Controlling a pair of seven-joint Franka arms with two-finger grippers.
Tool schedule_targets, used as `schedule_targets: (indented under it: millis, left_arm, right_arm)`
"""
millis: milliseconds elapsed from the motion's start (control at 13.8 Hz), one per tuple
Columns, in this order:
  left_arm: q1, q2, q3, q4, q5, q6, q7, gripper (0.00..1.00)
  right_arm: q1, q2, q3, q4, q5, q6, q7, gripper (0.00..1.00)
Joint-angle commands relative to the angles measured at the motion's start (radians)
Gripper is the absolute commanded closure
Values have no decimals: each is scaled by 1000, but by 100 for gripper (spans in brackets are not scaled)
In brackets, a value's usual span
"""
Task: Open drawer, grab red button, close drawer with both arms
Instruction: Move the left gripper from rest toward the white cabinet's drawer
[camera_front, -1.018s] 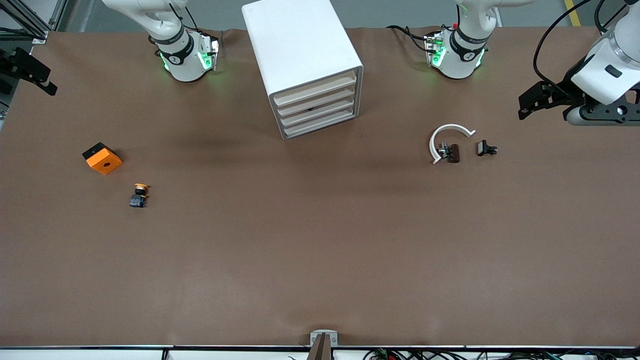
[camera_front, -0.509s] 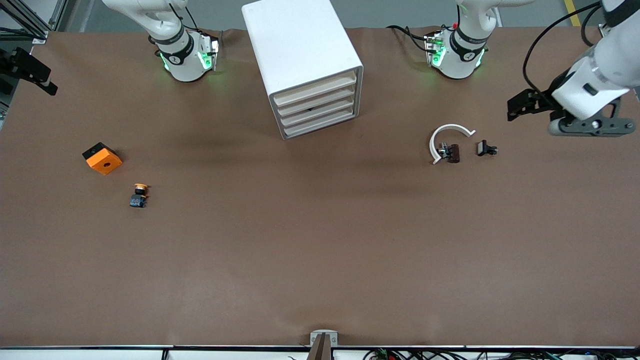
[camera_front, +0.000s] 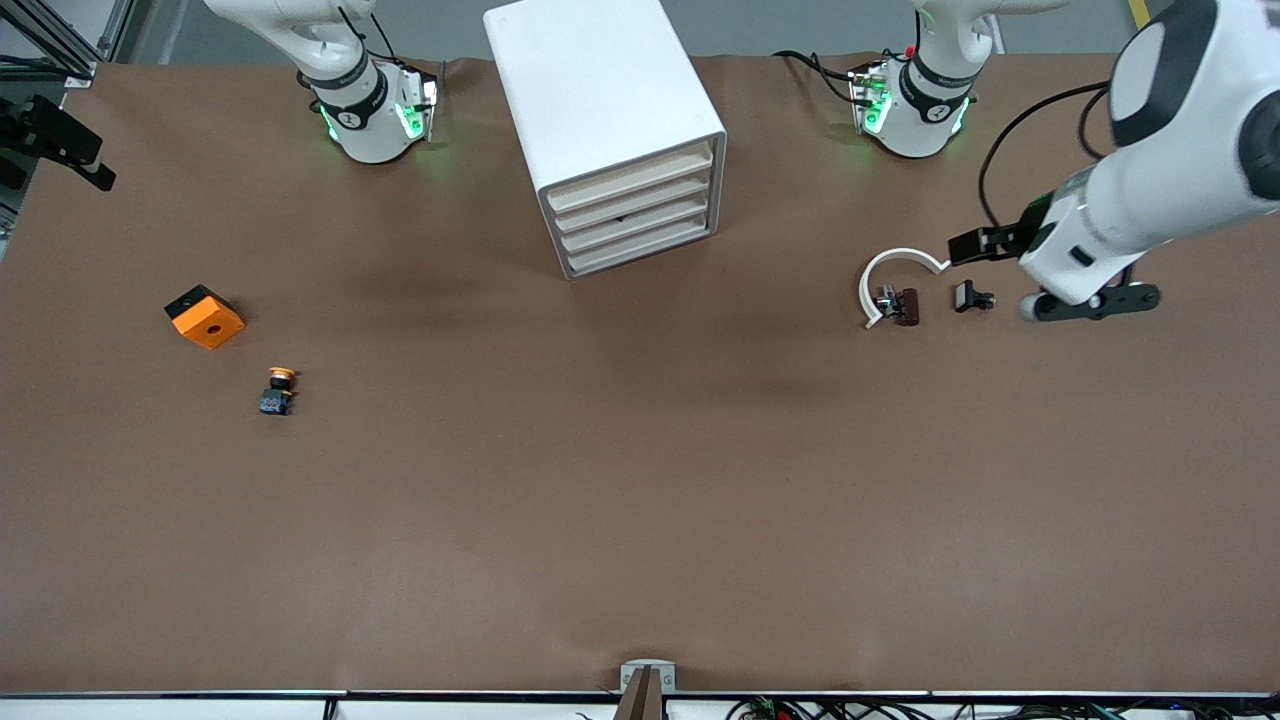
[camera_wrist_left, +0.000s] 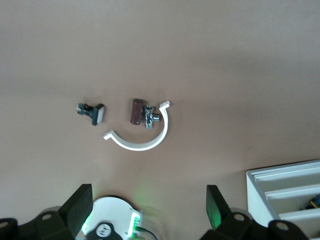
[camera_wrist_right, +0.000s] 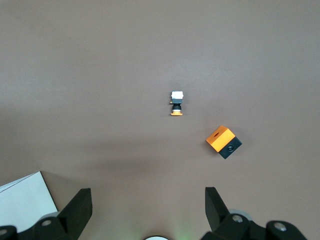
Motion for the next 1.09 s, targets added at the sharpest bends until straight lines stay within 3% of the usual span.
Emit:
schedule_targets:
  millis: [0, 364, 800, 1018]
  left_arm:
    - [2, 62, -60, 3, -10, 25, -137, 0]
    - [-10, 176, -175, 35, -9, 91, -479, 0]
    - [-77, 366, -180, 204, -7, 91, -867, 0]
    - [-110, 423, -180, 238, -30, 91, -1007, 0]
  right_arm:
    - [3, -27, 0, -23, 9, 4, 16, 0]
    - [1, -26, -1, -23, 9, 0, 18, 0]
    - [-2, -26, -1, -23, 9, 0, 16, 0]
    - [3, -26, -1, -23, 9, 0, 18, 0]
